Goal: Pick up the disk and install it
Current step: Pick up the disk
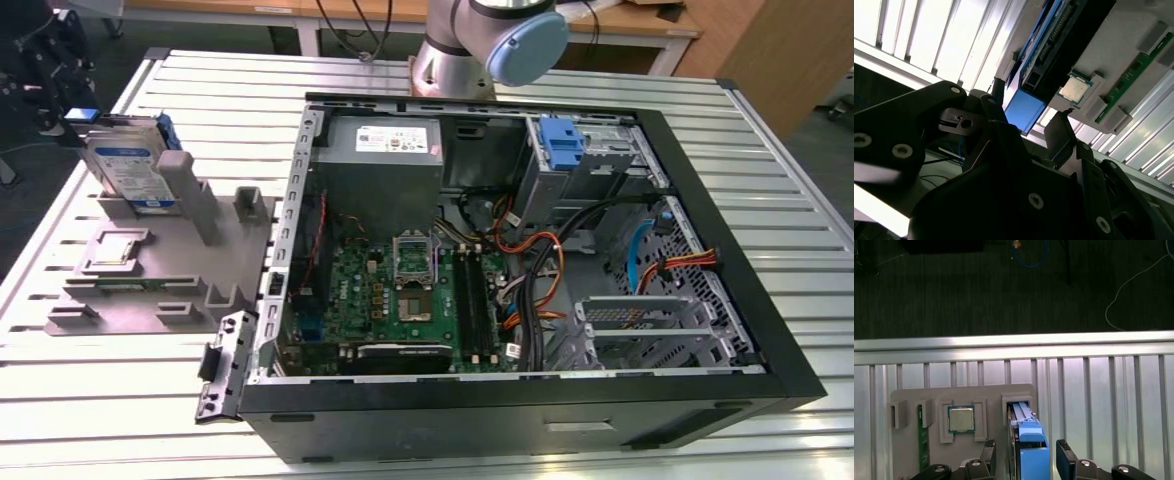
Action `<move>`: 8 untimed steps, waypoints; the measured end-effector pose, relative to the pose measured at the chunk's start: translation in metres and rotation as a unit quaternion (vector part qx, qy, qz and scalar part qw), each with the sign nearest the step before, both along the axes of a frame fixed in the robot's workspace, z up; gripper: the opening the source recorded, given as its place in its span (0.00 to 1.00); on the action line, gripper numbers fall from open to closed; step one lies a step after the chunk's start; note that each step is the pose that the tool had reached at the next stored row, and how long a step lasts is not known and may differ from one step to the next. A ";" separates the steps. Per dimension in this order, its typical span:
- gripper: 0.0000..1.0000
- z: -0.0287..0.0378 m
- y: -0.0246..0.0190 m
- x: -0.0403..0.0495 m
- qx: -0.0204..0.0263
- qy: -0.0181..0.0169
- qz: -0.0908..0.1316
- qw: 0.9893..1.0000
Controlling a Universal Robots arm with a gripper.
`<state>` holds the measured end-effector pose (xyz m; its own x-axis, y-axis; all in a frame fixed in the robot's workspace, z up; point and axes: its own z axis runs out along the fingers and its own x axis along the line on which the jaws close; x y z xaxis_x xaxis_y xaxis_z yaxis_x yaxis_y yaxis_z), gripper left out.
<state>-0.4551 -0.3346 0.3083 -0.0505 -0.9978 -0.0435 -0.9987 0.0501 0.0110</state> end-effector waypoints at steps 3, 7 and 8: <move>0.59 -0.0002 0.0000 0.0001 0.000 -0.001 0.000 1.000; 0.59 -0.0003 0.0000 0.0000 0.000 -0.001 0.000 1.000; 0.59 -0.0011 0.0000 0.0000 0.000 -0.001 0.000 1.000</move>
<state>-0.4551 -0.3346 0.3072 -0.0504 -0.9978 -0.0438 -0.9987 0.0501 0.0090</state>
